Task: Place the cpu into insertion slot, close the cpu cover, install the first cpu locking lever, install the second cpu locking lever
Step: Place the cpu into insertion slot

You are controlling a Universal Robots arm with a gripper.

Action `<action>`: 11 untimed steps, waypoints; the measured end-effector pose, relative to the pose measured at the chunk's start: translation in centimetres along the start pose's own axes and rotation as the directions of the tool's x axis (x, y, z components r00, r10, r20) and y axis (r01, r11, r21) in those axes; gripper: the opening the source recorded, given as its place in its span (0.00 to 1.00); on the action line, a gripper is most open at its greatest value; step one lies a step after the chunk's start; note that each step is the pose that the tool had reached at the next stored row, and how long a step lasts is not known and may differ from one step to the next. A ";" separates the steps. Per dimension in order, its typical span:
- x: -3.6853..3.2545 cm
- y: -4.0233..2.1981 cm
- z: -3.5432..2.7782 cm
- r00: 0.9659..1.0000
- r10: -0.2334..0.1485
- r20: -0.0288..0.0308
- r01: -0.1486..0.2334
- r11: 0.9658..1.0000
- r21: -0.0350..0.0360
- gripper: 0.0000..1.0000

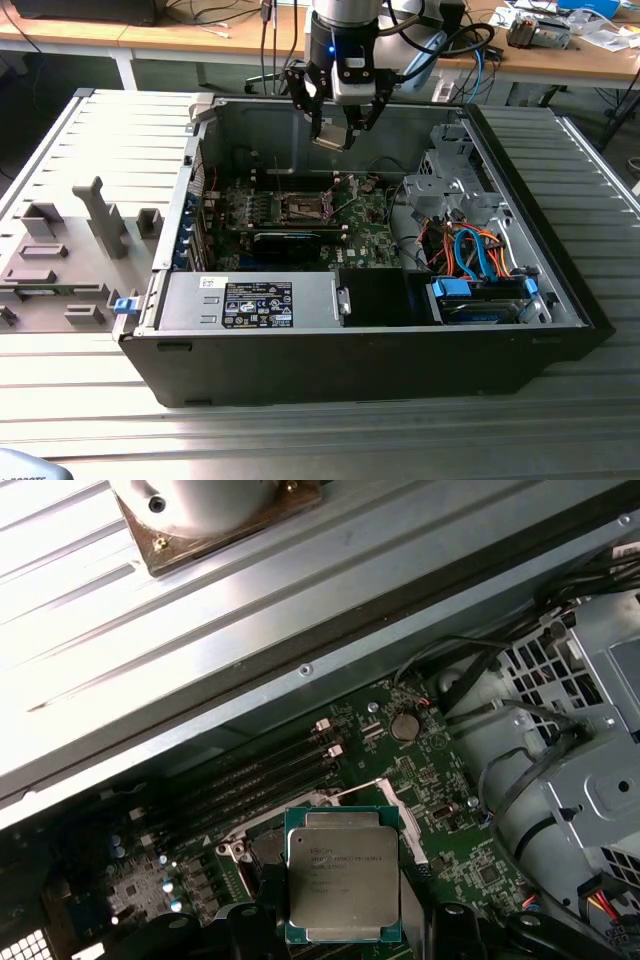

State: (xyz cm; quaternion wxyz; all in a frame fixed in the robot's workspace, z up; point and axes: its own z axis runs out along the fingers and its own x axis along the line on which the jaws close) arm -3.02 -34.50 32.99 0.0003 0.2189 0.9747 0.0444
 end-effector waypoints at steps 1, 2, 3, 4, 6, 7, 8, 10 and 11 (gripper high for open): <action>0.00 0.00 0.00 1.000 0.001 0.000 -0.001 1.000 0.000 0.54; 0.00 0.00 0.01 1.000 0.002 0.000 -0.002 1.000 0.000 0.54; 0.00 0.00 0.01 1.000 0.004 0.000 -0.004 1.000 0.000 0.54; 0.00 0.00 0.02 1.000 0.005 0.000 -0.005 1.000 0.000 0.54; 0.00 0.00 0.02 1.000 0.007 0.001 -0.007 1.000 0.000 0.54; 0.00 0.00 0.02 1.000 0.008 0.001 -0.008 1.000 0.000 0.54; 0.00 0.00 0.02 1.000 0.009 0.001 -0.009 1.000 0.000 0.54; 0.00 0.00 0.03 1.000 0.011 0.001 -0.011 1.000 0.000 0.54; 0.00 0.00 0.03 1.000 0.013 0.001 -0.013 1.000 0.000 0.54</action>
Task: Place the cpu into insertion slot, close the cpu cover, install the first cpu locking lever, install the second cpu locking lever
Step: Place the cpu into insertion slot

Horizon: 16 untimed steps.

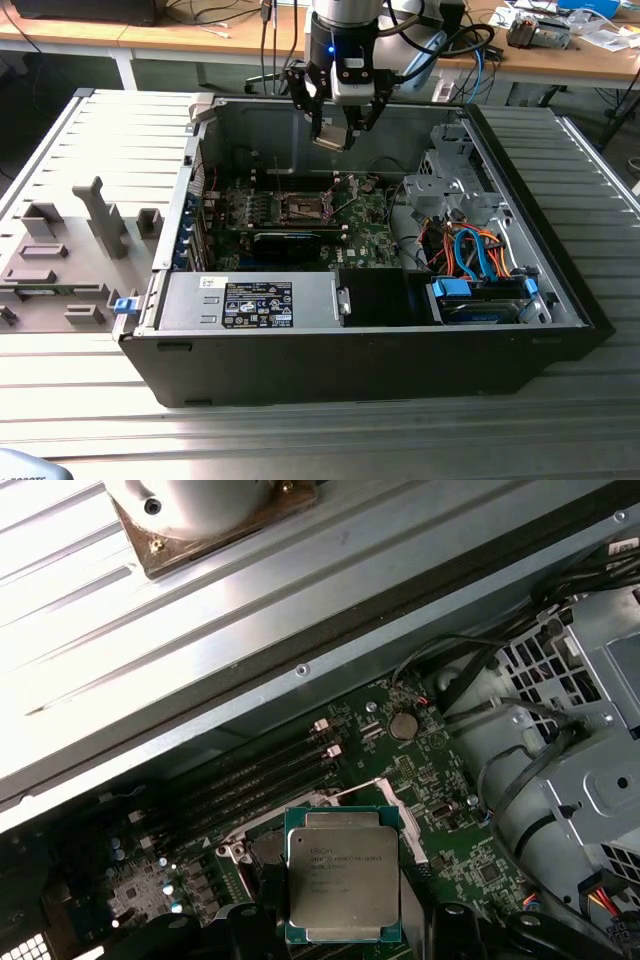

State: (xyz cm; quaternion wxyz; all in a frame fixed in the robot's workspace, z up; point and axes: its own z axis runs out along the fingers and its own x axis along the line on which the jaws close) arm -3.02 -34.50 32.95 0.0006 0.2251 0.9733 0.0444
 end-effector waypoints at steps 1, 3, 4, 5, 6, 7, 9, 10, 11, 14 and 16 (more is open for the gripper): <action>0.00 0.00 0.00 1.000 0.001 0.000 -0.001 1.000 0.000 0.54; 0.00 0.00 0.01 1.000 0.003 0.000 -0.003 1.000 0.000 0.54; 0.00 0.00 0.01 1.000 0.005 0.000 -0.005 1.000 0.000 0.54; 0.00 0.00 0.02 1.000 0.006 0.001 -0.006 1.000 0.000 0.54; 0.00 0.00 0.02 1.000 0.008 0.001 -0.008 1.000 0.000 0.54; 0.00 0.00 0.02 1.000 0.009 0.001 -0.009 1.000 0.000 0.54; 0.00 0.00 0.03 1.000 0.010 0.001 -0.010 1.000 0.000 0.54; 0.00 0.00 0.03 1.000 0.013 0.001 -0.013 1.000 0.000 0.54; 0.00 0.00 0.04 1.000 0.014 0.001 -0.014 1.000 0.000 0.54; 0.00 0.00 0.04 1.000 0.016 0.001 -0.016 1.000 0.000 0.54; 0.00 0.00 0.05 1.000 0.019 0.002 -0.019 1.000 0.000 0.54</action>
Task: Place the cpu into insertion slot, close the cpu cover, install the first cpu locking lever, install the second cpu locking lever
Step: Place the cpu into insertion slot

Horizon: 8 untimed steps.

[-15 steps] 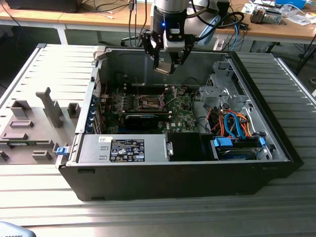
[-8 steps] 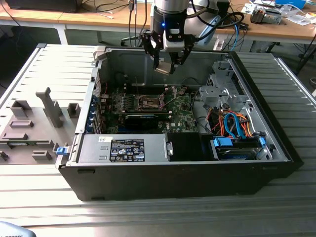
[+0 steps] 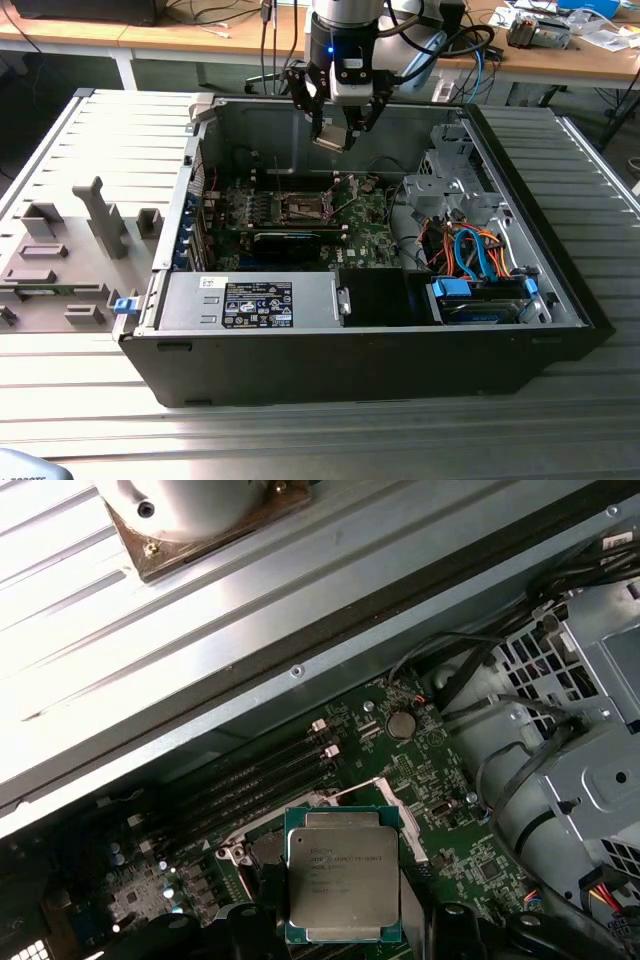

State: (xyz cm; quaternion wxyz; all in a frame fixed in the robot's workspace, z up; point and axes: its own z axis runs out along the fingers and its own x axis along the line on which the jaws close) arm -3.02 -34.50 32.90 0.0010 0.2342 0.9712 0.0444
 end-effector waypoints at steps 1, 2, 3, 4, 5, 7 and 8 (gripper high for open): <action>0.00 0.00 0.00 1.000 0.001 0.000 -0.001 1.000 0.000 0.54; 0.00 0.00 0.00 1.000 0.002 0.000 -0.002 1.000 0.000 0.54; 0.00 0.00 0.01 1.000 0.007 0.001 -0.007 1.000 0.000 0.54; 0.00 0.00 0.02 1.000 0.015 0.001 -0.015 1.000 0.000 0.54; 0.00 0.00 0.02 1.000 0.017 0.002 -0.017 1.000 0.000 0.54; 0.00 0.00 0.02 1.000 0.019 0.002 -0.019 1.000 0.000 0.54; 0.00 0.00 0.02 1.000 0.019 0.002 -0.019 1.000 0.000 0.54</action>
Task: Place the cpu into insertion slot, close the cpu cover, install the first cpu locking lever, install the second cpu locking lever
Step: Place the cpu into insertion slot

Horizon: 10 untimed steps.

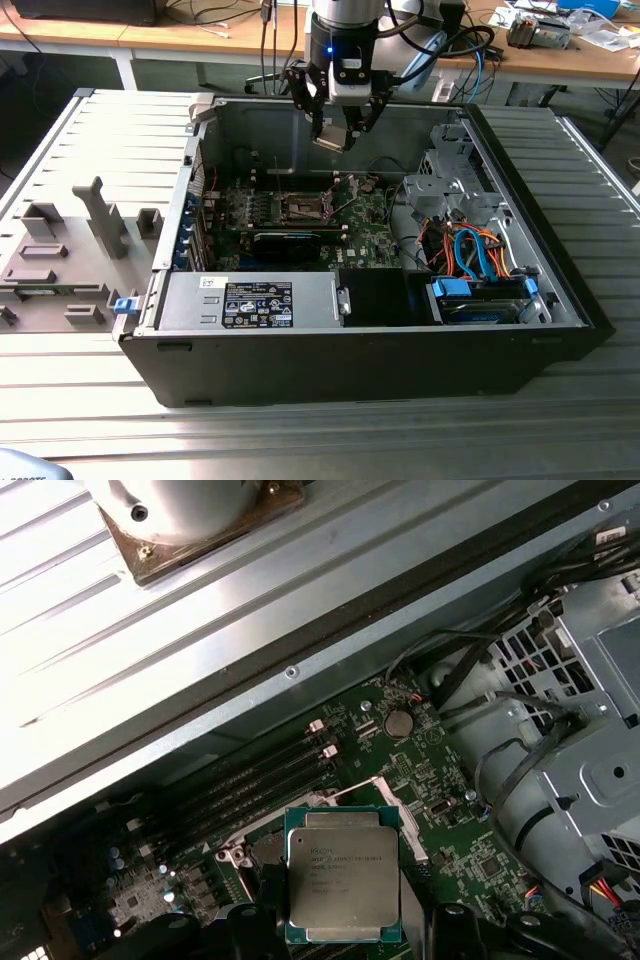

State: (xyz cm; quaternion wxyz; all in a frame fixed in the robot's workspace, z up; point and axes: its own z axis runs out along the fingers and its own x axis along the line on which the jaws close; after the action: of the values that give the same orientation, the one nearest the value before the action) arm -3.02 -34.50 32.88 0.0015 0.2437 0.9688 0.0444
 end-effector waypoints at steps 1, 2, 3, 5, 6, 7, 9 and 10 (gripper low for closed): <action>0.00 0.00 0.00 1.000 0.001 0.000 -0.001 1.000 0.000 0.54; 0.00 0.00 0.00 1.000 0.002 0.000 -0.002 1.000 0.000 0.54; 0.00 0.00 0.01 1.000 0.003 0.000 -0.003 1.000 0.000 0.54; 0.00 0.00 0.01 1.000 0.005 0.000 -0.005 1.000 0.000 0.54; 0.00 0.00 0.01 1.000 0.006 0.001 -0.006 1.000 0.000 0.54; 0.00 0.00 0.02 1.000 0.007 0.001 -0.007 1.000 0.000 0.54; 0.00 0.00 0.02 1.000 0.010 0.001 -0.010 1.000 0.000 0.54; 0.00 0.00 0.02 1.000 0.012 0.001 -0.012 1.000 0.000 0.54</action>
State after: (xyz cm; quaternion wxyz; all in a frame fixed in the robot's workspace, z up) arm -3.02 -34.50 32.86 0.0017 0.2495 0.9673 0.0444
